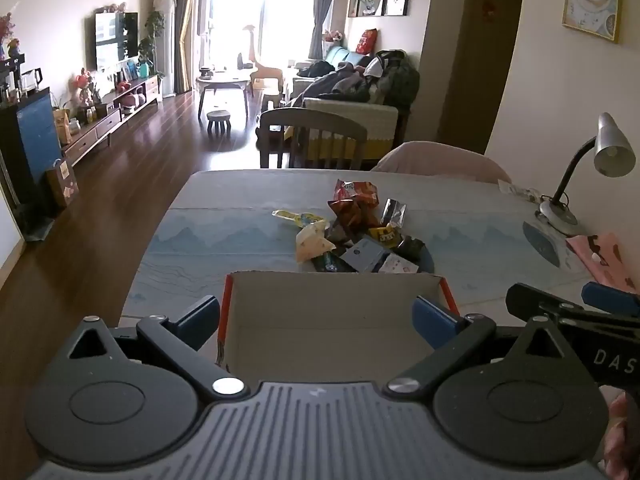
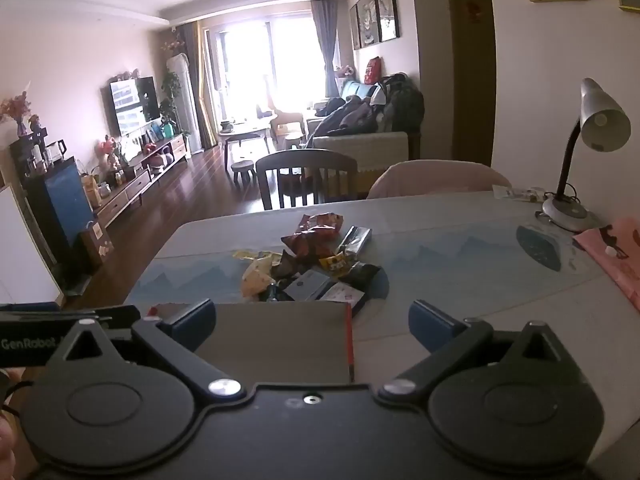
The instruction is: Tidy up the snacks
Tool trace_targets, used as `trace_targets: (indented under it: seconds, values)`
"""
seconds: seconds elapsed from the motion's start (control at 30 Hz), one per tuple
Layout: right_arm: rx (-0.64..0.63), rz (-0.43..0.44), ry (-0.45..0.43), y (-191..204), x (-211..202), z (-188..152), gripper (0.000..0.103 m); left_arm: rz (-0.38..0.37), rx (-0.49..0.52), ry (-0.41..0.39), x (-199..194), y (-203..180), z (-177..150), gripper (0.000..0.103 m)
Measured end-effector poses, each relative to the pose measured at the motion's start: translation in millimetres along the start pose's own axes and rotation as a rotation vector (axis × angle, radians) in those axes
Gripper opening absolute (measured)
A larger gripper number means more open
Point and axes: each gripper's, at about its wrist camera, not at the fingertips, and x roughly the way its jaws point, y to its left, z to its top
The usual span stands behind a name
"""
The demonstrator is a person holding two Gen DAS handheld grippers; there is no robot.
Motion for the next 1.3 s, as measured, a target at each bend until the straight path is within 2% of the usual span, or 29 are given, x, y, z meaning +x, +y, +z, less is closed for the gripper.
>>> trace_targets:
  seconds: [0.23, 0.83, 1.03, 1.3]
  values:
    - [-0.015, 0.001, -0.023, -1.5, -8.2, -1.8, 0.103, -0.004, 0.0, -0.009, -3.3, 3.9, -2.8, 0.103]
    - [-0.038, 0.0, 0.004, 6.2, -6.2, -2.2, 0.103, 0.007, 0.004, -0.022, -11.9, 1.0, -1.8, 0.103]
    - [-0.031, -0.004, 0.013, 0.8, 0.6, 0.0, 0.103, 0.011, 0.008, -0.011, -17.4, 1.4, -4.4, 0.103]
    - [-0.026, 0.01, 0.042, -4.5, 12.7, -0.6, 0.103, 0.012, -0.006, 0.029, -1.4, -6.3, -3.0, 0.103]
